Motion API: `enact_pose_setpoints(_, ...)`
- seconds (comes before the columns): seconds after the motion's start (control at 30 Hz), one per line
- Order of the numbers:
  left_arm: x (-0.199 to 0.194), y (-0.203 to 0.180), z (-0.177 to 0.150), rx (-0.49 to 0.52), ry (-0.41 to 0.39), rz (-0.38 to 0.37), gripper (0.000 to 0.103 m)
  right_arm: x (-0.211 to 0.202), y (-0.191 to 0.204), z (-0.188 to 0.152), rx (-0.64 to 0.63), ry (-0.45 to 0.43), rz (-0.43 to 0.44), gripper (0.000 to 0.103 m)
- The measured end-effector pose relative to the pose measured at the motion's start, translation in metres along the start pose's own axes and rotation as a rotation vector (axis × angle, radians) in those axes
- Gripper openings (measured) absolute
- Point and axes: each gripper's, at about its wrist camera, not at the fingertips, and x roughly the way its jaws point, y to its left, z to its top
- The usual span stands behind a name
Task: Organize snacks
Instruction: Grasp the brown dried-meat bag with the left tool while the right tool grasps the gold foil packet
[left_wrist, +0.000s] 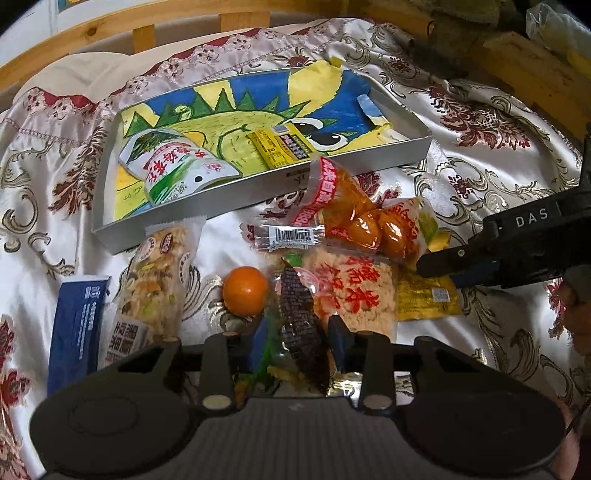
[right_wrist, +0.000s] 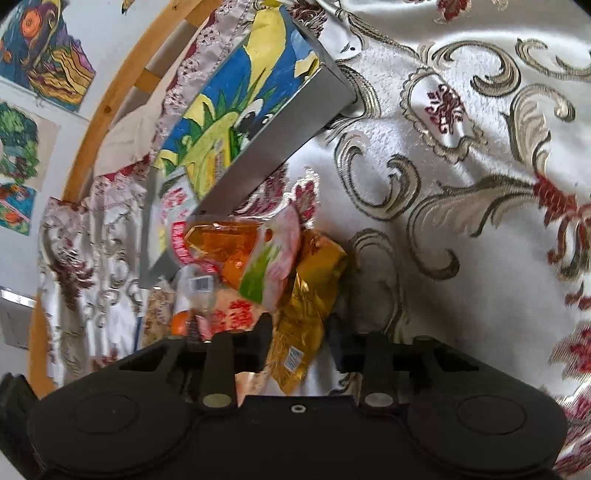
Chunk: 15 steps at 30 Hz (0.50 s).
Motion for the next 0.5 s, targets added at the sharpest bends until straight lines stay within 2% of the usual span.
enact_pose_setpoints(0.03,-0.001,-0.001,0.000,-0.001,0.003,-0.004,0.039,0.000,-0.001,0.000,0.011,0.008,0.034,0.023)
enact_pose_setpoints(0.1,-0.002,-0.003,-0.001,-0.003,0.008,-0.018,0.039,0.002,-0.002,0.000,0.031,0.020,0.078,0.022)
enact_pose_setpoints(0.27,0.002,-0.003,-0.001,-0.002,0.014,-0.025,0.040,0.013,0.000,0.000,0.009,0.013,0.027,0.024)
enact_pose_setpoints(0.3,0.002,-0.002,-0.001,-0.010,0.014,-0.030,0.040,0.014,-0.002,0.000,0.024,0.011,0.027,0.023)
enact_pose_setpoints(0.37,0.003,-0.001,0.000,-0.022,0.020,-0.034,0.039,0.012,-0.001,0.000,0.023,0.003,0.022,0.013)
enact_pose_setpoints(0.5,-0.001,-0.003,0.002,-0.022,0.023,-0.032,0.036,0.009,0.011,-0.004,-0.053,-0.015,-0.009,0.011)
